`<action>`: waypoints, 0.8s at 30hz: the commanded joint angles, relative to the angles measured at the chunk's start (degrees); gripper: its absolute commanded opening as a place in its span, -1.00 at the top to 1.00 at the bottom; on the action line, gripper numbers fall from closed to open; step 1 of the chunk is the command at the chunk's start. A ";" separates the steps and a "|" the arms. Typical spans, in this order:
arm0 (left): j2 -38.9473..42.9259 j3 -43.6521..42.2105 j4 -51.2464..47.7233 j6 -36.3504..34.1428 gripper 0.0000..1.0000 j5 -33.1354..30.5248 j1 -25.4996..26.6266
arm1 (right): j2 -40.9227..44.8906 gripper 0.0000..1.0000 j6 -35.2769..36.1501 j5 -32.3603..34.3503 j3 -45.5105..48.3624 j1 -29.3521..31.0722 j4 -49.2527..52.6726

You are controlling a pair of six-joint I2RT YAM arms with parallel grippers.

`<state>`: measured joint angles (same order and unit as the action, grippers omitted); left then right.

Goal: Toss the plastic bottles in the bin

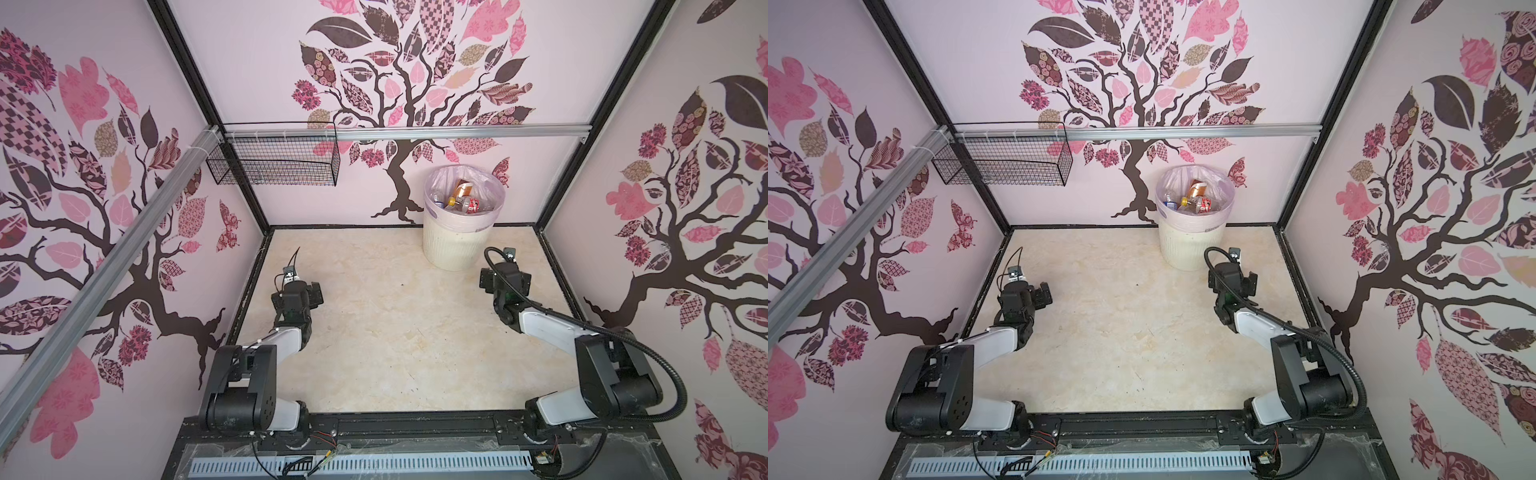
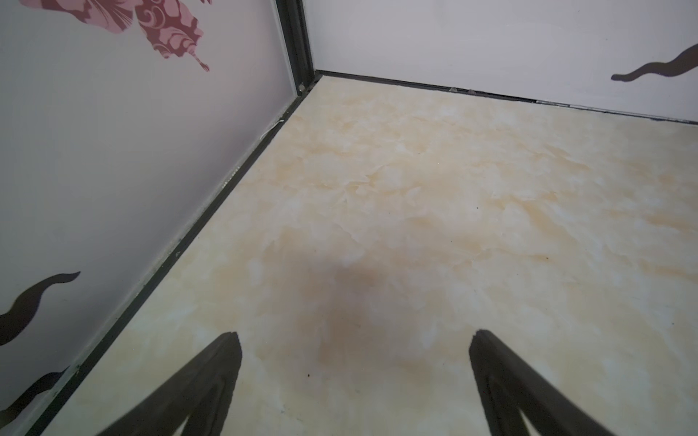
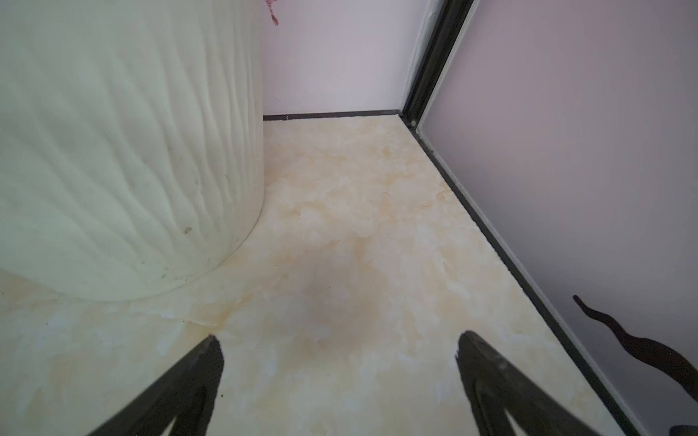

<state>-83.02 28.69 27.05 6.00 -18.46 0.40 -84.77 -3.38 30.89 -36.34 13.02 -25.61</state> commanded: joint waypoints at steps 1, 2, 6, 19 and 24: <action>-1.86 -2.12 10.35 -1.77 -0.97 5.50 -0.65 | -2.89 -0.98 2.44 -3.36 6.97 -0.33 -15.84; -2.77 -4.72 15.66 -2.08 -0.97 7.31 -1.04 | -3.64 -0.99 3.88 -3.47 8.92 -0.43 -20.19; -6.40 -6.33 23.33 -3.35 -0.97 10.73 -1.37 | -3.75 -0.99 5.86 -5.02 11.88 -1.38 -27.23; -6.29 -6.43 22.32 -3.52 -0.96 11.18 -1.37 | -4.71 -0.99 0.18 -7.13 23.18 -5.98 -47.16; -6.06 -6.37 21.73 -3.43 -0.97 10.67 -1.11 | -5.05 -0.99 0.21 -7.08 21.16 -5.96 -44.13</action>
<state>-89.78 22.37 48.16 3.01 -7.84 -0.75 -90.21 -1.96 22.96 -14.02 7.20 -68.58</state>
